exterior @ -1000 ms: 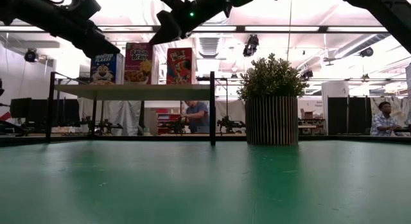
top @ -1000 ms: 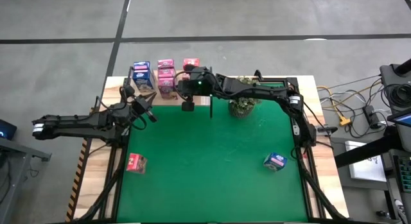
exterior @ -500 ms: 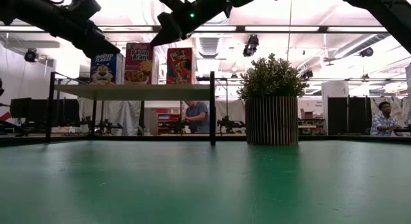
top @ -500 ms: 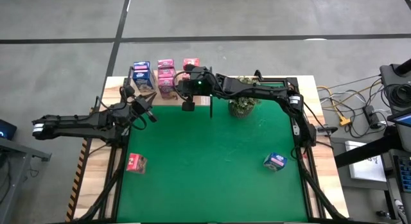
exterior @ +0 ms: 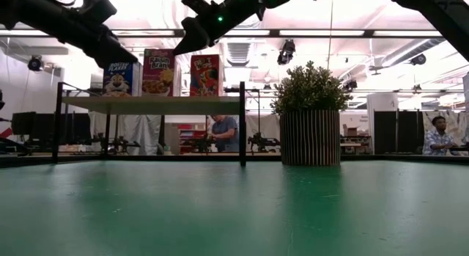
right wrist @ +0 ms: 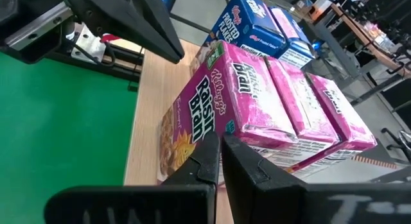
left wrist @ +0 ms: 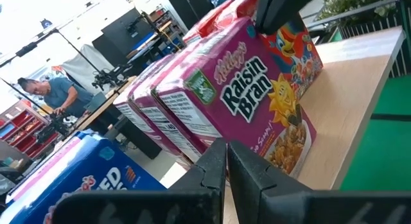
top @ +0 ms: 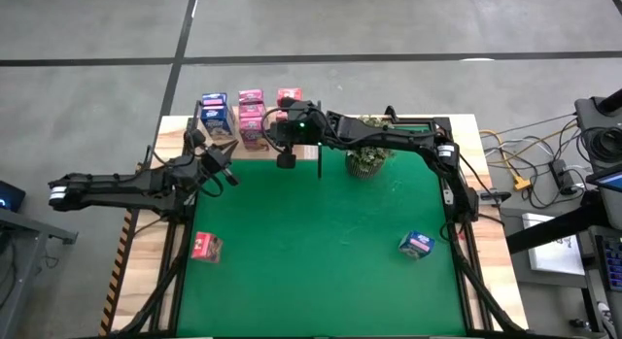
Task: Stack cereal on shelf
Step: Put the pink cereal box on the shelf, then put the blue cereal box on the shelf
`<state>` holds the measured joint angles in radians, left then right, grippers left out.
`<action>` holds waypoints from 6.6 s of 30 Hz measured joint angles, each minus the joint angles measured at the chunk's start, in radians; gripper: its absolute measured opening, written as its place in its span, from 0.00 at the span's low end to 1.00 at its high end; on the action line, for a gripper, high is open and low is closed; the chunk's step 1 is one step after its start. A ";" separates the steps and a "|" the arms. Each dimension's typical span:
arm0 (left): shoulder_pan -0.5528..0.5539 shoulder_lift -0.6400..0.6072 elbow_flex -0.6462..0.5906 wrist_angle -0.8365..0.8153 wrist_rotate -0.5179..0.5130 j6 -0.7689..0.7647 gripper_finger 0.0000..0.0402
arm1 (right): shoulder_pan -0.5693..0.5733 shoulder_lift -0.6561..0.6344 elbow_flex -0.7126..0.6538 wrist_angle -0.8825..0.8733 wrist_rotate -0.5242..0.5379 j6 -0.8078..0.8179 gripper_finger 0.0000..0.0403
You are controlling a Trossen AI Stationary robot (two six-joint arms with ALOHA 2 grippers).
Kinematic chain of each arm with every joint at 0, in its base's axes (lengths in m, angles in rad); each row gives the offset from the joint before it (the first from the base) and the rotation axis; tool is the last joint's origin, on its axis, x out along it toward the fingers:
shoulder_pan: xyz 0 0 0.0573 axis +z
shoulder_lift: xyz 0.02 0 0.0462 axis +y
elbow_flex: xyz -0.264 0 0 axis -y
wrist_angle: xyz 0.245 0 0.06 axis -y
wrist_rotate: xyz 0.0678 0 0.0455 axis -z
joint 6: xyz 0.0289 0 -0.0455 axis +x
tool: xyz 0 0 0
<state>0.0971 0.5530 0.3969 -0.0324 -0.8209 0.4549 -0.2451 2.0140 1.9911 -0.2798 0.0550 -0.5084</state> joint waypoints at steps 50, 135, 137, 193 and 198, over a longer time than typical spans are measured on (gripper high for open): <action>-0.259 0.024 0.139 -0.030 0.108 -0.164 0.00 | 0.287 -0.380 -0.242 -0.987 -0.089 0.628 0.02; -0.294 0.145 0.151 0.240 0.343 -0.375 0.00 | 0.823 -0.822 -0.957 -0.764 0.219 1.336 0.30; -0.294 0.200 0.151 0.287 0.368 -0.376 0.00 | 0.781 -0.822 -0.939 -0.707 0.255 1.269 0.30; -0.260 0.884 0.282 0.537 0.420 -0.432 0.72 | 0.375 -0.398 -0.511 -0.397 0.222 0.313 0.30; -0.259 0.910 0.282 0.563 0.420 -0.411 0.66 | 0.375 -0.397 -0.511 -0.397 0.221 0.308 0.30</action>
<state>-0.1618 1.4627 0.6785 0.5306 -0.4011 0.0441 0.1303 1.6173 1.4799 -0.6765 0.2765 -0.2008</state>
